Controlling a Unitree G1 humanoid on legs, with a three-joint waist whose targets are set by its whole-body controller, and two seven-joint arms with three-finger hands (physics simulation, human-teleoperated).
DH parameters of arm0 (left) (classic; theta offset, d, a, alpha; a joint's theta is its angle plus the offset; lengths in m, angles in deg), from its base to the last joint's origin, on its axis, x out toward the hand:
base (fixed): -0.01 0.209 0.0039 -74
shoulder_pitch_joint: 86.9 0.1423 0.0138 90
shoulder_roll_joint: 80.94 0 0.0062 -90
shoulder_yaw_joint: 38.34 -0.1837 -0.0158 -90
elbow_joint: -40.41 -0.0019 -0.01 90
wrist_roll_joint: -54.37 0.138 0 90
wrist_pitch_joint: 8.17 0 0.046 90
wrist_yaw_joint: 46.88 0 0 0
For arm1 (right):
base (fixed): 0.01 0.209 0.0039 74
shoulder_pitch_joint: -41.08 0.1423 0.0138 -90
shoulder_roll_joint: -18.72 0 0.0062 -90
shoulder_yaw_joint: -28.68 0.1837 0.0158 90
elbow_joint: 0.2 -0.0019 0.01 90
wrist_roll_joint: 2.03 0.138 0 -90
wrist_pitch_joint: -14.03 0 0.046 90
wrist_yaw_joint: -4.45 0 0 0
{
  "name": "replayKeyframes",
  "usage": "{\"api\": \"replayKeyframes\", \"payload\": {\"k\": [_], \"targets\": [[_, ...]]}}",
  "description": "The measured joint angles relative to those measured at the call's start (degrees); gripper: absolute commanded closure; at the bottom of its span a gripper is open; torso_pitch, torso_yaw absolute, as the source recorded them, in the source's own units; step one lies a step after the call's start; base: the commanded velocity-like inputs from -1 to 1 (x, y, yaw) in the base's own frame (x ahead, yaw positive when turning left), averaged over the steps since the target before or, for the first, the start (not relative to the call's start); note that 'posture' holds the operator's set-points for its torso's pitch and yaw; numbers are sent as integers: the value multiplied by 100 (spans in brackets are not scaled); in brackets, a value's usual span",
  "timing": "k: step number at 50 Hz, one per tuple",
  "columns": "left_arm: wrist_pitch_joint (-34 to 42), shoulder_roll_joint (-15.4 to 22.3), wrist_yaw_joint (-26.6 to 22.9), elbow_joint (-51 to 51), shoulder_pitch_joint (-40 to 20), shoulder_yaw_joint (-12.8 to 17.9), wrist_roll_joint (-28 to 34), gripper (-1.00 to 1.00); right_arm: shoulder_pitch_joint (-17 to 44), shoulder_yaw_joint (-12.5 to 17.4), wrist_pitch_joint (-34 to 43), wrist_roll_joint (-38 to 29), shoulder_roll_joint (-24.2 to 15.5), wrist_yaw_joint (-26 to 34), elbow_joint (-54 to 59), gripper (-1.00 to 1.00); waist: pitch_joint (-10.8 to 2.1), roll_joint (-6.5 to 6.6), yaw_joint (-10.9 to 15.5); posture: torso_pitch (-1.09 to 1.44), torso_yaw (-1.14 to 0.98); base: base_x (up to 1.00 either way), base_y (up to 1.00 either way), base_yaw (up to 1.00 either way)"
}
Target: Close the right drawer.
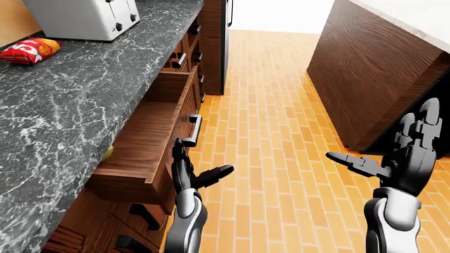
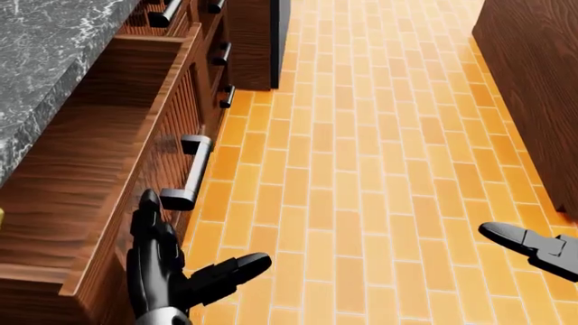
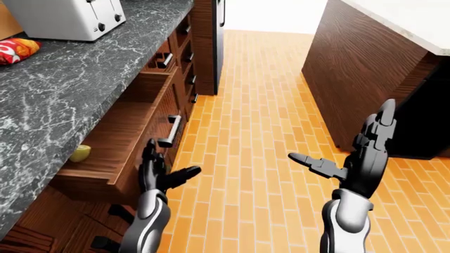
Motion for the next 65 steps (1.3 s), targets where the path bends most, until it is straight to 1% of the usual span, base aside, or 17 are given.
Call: {"api": "replayKeyframes", "payload": {"k": [6, 13, 27, 48, 56, 61, 65], "targets": [[10, 40, 58, -50, -86, 126, -65, -100, -9, -17, -7, -12, 7, -2, 6, -100, -1, 9, -8, 0, 0, 0, 0, 0], [-16, 47, 164, -61, -105, 142, -92, -100, 14, -25, -25, -18, 0, -12, 52, -100, -7, 11, -5, 0, 0, 0, 0, 0], [67, 113, 319, -25, -191, 278, -252, -100, 17, -32, -30, -11, -5, -13, 60, -100, 0, 8, -1, 0, 0, 0, 0, 0], [106, 304, 449, -241, -479, 612, -540, -100, 11, -55, -40, -18, 1, -5, 84, -100, 4, 27, -4, 0, 0, 0, 0, 0], [57, 360, 528, -324, -553, 666, -610, -100, 10, -61, -40, -24, 8, -11, 83, -100, 4, 29, -2, 0, 0, 0, 0, 0], [32, 466, 539, -476, -689, 812, -738, -100, 12, -79, -50, -32, 9, 2, 84, -100, 8, 31, -13, 0, 0, 0, 0, 0], [70, 522, 575, -438, -701, 891, -806, -100, 0, -36, -51, -29, 1, -5, 89, -100, 11, 36, -20, 0, 0, 0, 0, 0]]}}
